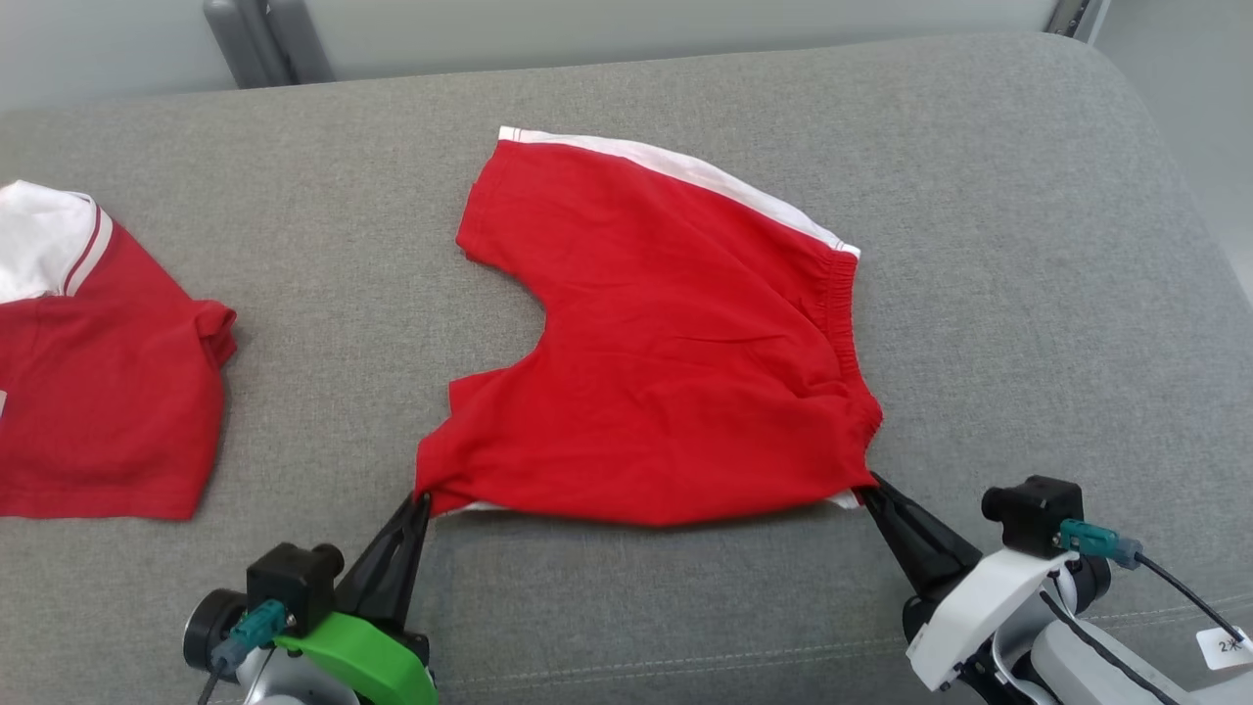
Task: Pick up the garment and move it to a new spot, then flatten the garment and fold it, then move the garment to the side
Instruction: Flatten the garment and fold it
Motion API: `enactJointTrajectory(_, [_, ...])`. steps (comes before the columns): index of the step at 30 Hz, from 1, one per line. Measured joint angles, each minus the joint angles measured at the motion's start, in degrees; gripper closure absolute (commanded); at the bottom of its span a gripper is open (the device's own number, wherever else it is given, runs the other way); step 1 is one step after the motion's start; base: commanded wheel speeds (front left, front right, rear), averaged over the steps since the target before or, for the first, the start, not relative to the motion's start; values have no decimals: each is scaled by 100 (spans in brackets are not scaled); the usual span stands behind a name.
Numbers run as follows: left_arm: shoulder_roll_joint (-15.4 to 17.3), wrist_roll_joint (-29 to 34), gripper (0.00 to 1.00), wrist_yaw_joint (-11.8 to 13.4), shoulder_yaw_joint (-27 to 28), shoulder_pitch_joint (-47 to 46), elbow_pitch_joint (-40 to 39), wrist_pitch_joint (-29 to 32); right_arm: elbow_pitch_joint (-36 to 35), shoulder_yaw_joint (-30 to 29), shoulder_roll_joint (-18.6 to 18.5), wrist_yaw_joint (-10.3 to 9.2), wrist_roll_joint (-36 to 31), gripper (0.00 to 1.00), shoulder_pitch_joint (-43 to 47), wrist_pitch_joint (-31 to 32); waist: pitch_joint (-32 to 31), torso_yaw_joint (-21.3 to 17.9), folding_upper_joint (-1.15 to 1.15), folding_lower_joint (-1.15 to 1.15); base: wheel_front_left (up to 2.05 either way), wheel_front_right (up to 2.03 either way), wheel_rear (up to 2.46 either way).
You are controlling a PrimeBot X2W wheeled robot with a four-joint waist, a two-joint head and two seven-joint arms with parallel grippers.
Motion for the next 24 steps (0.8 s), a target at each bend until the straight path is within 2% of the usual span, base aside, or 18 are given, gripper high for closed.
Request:
enactJointTrajectory(5, [88,-1,100,-29,-151,277,-83,1,-134,218,-176,0,148,100,130,0,-6,-5,0,0,0,0,0])
enactJointTrajectory(14, [311,-19,100,-30,-243,383,-687,1,-572,472,-554,0,590,100,330,0,48,-2,0,0,0,0,0])
enactJointTrajectory(20, [494,-129,100,-31,-87,356,-1189,1,-737,307,-797,0,645,100,252,0,77,-13,0,0,0,0,0])
enactJointTrajectory(24, [677,-263,100,-31,40,188,-1380,0,-871,283,-775,0,648,100,-62,0,144,-53,0,0,0,0,0])
